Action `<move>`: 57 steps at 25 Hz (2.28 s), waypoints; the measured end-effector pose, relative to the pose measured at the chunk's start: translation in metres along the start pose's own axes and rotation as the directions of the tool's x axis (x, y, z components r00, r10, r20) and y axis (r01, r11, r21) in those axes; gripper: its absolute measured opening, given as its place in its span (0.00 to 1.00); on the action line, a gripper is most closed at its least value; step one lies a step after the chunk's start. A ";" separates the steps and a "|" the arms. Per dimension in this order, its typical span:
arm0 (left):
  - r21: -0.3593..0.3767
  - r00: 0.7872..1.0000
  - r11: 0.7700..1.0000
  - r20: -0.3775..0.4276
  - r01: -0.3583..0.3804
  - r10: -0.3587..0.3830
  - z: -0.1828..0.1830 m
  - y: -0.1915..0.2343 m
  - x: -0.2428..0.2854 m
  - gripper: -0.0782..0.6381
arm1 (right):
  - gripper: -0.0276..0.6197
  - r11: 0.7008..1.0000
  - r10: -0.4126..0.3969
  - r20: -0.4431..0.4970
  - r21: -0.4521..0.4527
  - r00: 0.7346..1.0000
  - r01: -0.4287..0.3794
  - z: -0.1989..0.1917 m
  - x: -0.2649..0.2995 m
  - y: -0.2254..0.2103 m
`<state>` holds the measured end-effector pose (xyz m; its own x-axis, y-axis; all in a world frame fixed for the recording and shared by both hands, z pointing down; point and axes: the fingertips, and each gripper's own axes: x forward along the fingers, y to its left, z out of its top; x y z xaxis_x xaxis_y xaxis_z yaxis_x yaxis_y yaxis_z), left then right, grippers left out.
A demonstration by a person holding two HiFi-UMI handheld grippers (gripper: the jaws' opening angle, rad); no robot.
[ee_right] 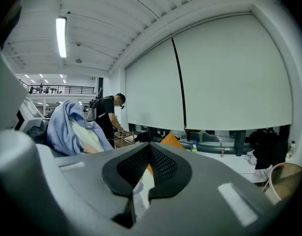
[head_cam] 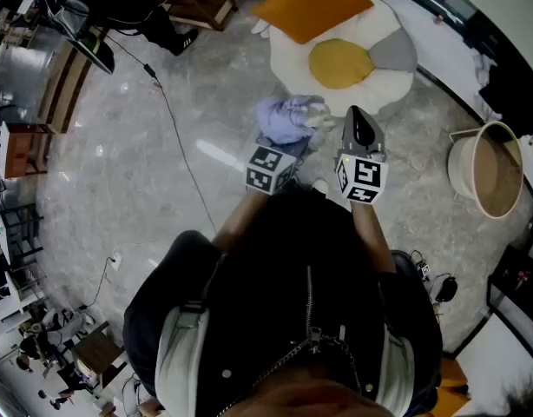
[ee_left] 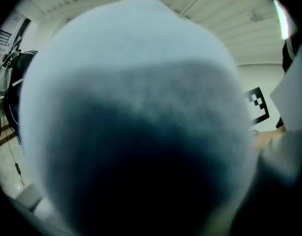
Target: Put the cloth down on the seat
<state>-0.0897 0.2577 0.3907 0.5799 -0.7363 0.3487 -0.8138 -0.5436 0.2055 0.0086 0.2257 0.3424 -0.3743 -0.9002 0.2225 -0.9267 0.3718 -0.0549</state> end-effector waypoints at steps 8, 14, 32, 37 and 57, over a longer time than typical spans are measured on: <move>-0.003 0.999 1.000 -0.032 0.012 -0.012 -0.001 0.008 -0.002 0.36 | 0.05 0.999 -0.010 0.048 0.036 0.999 0.008 0.007 0.004 0.003; 0.007 1.000 1.000 -0.024 0.015 -0.015 0.000 0.013 -0.004 0.36 | 0.05 1.000 -0.013 0.041 0.024 0.999 0.012 0.006 0.007 0.010; 0.008 0.999 0.999 -0.024 0.047 -0.047 -0.004 0.014 -0.004 0.36 | 0.05 1.000 -0.025 0.043 0.014 0.999 0.024 0.007 0.005 0.018; -0.001 0.998 0.999 -0.029 0.048 -0.048 -0.008 0.024 -0.011 0.36 | 0.05 1.000 -0.027 0.039 0.010 0.999 0.027 0.005 0.010 0.031; 0.035 0.996 0.997 -0.046 0.074 -0.072 0.000 0.045 -0.007 0.36 | 0.05 0.996 -0.085 0.071 0.046 0.994 0.082 0.013 0.033 0.034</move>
<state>-0.1302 0.2389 0.3975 0.6348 -0.6758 0.3746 -0.7669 -0.6104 0.1982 -0.0357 0.2060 0.3347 -0.2956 -0.9424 0.1568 -0.9548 0.2860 -0.0813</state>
